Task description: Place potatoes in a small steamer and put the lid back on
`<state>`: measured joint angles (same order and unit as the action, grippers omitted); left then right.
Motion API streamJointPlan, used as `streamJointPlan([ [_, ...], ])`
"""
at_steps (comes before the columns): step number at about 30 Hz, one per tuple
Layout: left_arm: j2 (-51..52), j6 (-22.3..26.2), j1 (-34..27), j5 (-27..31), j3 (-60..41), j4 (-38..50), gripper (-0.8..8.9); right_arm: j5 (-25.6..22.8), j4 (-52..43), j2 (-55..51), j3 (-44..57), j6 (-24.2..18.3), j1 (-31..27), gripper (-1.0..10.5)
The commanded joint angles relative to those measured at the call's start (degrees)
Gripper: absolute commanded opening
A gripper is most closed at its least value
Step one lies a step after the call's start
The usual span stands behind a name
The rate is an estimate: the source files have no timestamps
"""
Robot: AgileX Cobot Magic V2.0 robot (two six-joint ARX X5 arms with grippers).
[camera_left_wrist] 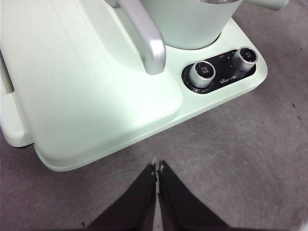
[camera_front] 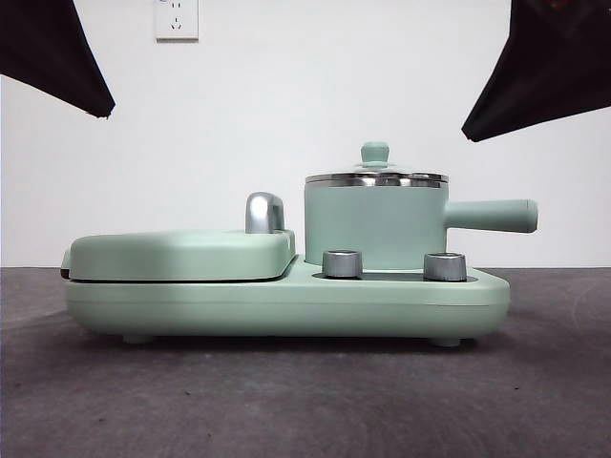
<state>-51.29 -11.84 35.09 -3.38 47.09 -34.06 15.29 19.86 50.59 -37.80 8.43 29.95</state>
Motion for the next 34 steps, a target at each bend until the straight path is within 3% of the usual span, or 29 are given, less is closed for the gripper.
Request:
streamJointPlan([
  [1,-0.04,-0.26,0.33,-0.09,0.68,0.61,0.06,0.11,-1.16,0.20,-0.90,0.55,0.35,0.2],
  [4,2.34,5.25,-0.83,0.61,0.20,0.72,0.06,0.13,-1.20,0.17,-0.90,0.55,0.33,0.2],
  [8,12.72,10.08,-7.82,0.39,-7.96,11.04,0.06,0.11,-1.25,0.17,-0.90,0.55,0.33,0.2],
  [12,25.24,10.19,-17.99,0.66,-19.17,20.04,0.06,0.11,-1.25,0.20,-0.90,0.55,0.28,0.2],
  [18,42.27,11.10,-28.70,2.43,-32.74,20.85,0.06,0.11,-1.44,0.20,-0.90,0.55,0.28,0.2],
  [23,51.43,10.69,-31.45,2.40,-42.27,22.38,0.06,0.13,-1.44,0.17,-0.90,0.55,0.31,0.2],
  [26,51.15,10.27,-31.50,2.36,-46.42,26.88,0.06,0.13,-1.53,0.17,-0.90,0.55,0.28,0.2],
  [34,51.12,9.05,-31.50,2.25,-46.36,24.70,0.06,-0.28,-2.10,0.20,-0.90,0.55,0.28,0.2],
])
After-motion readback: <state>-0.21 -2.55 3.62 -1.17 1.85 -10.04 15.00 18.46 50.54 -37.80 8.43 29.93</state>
